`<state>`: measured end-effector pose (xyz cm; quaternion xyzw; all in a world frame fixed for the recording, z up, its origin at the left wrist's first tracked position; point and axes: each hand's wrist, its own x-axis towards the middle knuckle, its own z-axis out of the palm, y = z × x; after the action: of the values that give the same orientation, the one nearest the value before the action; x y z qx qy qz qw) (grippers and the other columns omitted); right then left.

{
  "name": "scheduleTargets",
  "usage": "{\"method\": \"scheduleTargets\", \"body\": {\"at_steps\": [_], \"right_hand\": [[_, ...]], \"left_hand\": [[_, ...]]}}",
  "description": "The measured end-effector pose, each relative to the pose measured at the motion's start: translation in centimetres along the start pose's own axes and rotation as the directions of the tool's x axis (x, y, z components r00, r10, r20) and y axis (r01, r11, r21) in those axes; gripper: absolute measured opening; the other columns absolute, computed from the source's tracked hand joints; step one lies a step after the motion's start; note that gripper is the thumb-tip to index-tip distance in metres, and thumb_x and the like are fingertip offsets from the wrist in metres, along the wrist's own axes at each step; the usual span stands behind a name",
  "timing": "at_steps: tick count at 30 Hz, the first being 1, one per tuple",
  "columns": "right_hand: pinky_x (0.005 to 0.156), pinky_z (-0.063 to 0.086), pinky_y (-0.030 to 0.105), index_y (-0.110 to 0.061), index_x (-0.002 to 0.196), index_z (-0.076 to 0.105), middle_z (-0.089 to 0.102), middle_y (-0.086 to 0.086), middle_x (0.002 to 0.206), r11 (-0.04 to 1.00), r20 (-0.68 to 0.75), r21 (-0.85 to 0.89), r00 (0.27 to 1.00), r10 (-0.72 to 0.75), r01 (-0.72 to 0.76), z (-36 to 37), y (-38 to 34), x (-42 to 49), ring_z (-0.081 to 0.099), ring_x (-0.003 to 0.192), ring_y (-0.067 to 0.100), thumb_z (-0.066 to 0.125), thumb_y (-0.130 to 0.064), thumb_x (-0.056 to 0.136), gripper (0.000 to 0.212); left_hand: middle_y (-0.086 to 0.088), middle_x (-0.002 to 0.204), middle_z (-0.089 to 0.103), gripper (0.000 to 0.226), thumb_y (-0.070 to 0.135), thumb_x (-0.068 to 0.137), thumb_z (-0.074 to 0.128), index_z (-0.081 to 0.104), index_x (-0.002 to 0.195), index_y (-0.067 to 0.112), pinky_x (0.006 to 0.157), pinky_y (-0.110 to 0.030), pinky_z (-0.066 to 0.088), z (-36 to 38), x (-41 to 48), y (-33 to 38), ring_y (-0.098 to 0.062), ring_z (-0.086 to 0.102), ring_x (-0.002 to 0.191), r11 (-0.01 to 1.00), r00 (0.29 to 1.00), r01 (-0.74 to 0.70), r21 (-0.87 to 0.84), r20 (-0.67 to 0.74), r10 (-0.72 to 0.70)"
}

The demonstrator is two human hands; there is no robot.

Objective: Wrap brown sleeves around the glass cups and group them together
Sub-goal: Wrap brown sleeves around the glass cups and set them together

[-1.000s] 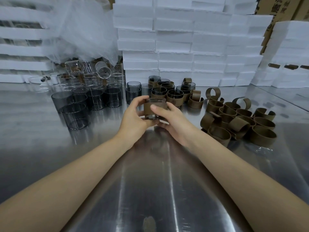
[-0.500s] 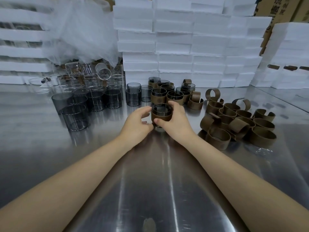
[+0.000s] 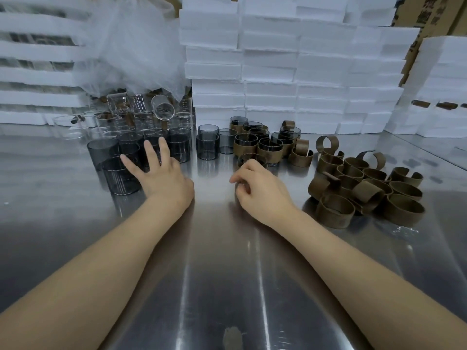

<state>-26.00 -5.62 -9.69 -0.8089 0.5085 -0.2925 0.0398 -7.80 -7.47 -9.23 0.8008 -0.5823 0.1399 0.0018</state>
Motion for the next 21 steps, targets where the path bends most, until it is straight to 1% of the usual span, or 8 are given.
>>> {"method": "scheduleTargets", "body": {"at_steps": [2,6,9,13,15,18,19,21], "right_hand": [[0.078,0.048,0.036,-0.019,0.112,0.064,0.051,-0.006,0.113,0.999,0.027,0.008,0.998,0.048,-0.049,0.2,0.7,0.2,0.055,0.09,0.015,0.048,-0.015,0.092,0.025],[0.095,0.045,0.039,-0.021,0.13,0.055,0.048,0.0,0.124,0.992,0.111,-0.024,0.986,0.125,-0.123,0.2,2.3,0.6,0.047,0.117,0.019,0.051,-0.019,0.092,0.039],[0.103,0.04,0.039,-0.022,0.139,0.048,0.046,0.001,0.135,0.987,0.121,0.005,0.98,0.158,-0.159,0.2,3.0,1.0,0.042,0.125,0.022,0.053,-0.021,0.09,0.049],[0.109,0.035,0.039,-0.022,0.147,0.04,0.041,0.001,0.146,0.983,0.147,-0.01,0.972,0.182,-0.183,0.5,3.6,1.4,0.037,0.133,0.024,0.053,-0.028,0.092,0.056],[0.111,0.032,0.041,-0.023,0.15,0.033,0.038,0.001,0.15,0.981,0.167,-0.025,0.967,0.192,-0.19,0.5,3.8,1.6,0.035,0.136,0.026,0.051,-0.031,0.092,0.061],[0.112,0.03,0.044,-0.025,0.154,0.021,0.034,0.001,0.154,0.98,0.205,-0.052,0.959,0.197,-0.191,0.6,4.0,1.7,0.03,0.14,0.026,0.049,-0.035,0.093,0.068],[0.113,0.029,0.044,-0.026,0.155,0.019,0.033,0.0,0.155,0.98,0.214,-0.057,0.957,0.196,-0.188,0.6,4.1,1.7,0.028,0.141,0.025,0.048,-0.037,0.093,0.069],[0.114,0.027,0.044,-0.025,0.154,0.021,0.032,-0.001,0.157,0.981,0.215,-0.066,0.958,0.191,-0.181,0.7,4.1,1.6,0.026,0.143,0.023,0.047,-0.038,0.093,0.067]], "left_hand": [[-0.01,0.161,-0.019,0.057,0.042,0.101,0.03,0.031,0.149,0.012,0.11,-0.071,0.003,0.2,0.1,-0.3,-0.035,-0.014,0.149,1.0,1.0,0.007,-0.005,0.005,-0.007],[-0.009,0.16,-0.019,0.047,0.034,0.099,0.04,0.039,0.14,0.013,0.11,-0.056,0.022,0.3,0.1,0.0,-0.03,0.001,0.147,0.998,0.995,-0.033,-0.056,-0.091,0.027],[-0.009,0.161,-0.016,0.038,0.028,0.094,0.046,0.044,0.129,0.014,0.103,-0.048,0.028,0.1,-0.3,0.6,-0.03,0.01,0.141,0.984,0.976,-0.143,-0.105,-0.183,0.122],[-0.008,0.161,-0.013,0.055,0.023,0.089,0.052,0.035,0.141,0.016,0.098,-0.045,0.029,0.3,-1.0,1.9,-0.03,0.015,0.138,0.926,0.924,-0.31,-0.214,-0.299,0.239],[-0.009,0.161,-0.007,0.063,0.021,0.087,0.054,0.032,0.145,0.016,0.101,-0.044,0.03,0.3,-1.4,2.5,-0.031,0.017,0.138,0.86,0.881,-0.415,-0.298,-0.367,0.298],[-0.012,0.159,0.007,0.066,0.015,0.086,0.06,0.035,0.147,0.015,0.111,-0.045,0.029,0.2,-1.9,3.1,-0.03,0.025,0.138,0.65,0.771,-0.626,-0.431,-0.47,0.431],[-0.012,0.158,0.012,0.066,0.014,0.086,0.062,0.037,0.147,0.014,0.114,-0.044,0.028,0.3,-2.0,3.4,-0.029,0.026,0.138,0.586,0.748,-0.658,-0.473,-0.496,0.441],[-0.011,0.156,0.016,0.07,0.016,0.085,0.064,0.035,0.148,0.014,0.117,-0.045,0.024,0.5,-2.2,3.8,-0.027,0.022,0.14,0.532,0.77,-0.636,-0.559,-0.5,0.396]]}}
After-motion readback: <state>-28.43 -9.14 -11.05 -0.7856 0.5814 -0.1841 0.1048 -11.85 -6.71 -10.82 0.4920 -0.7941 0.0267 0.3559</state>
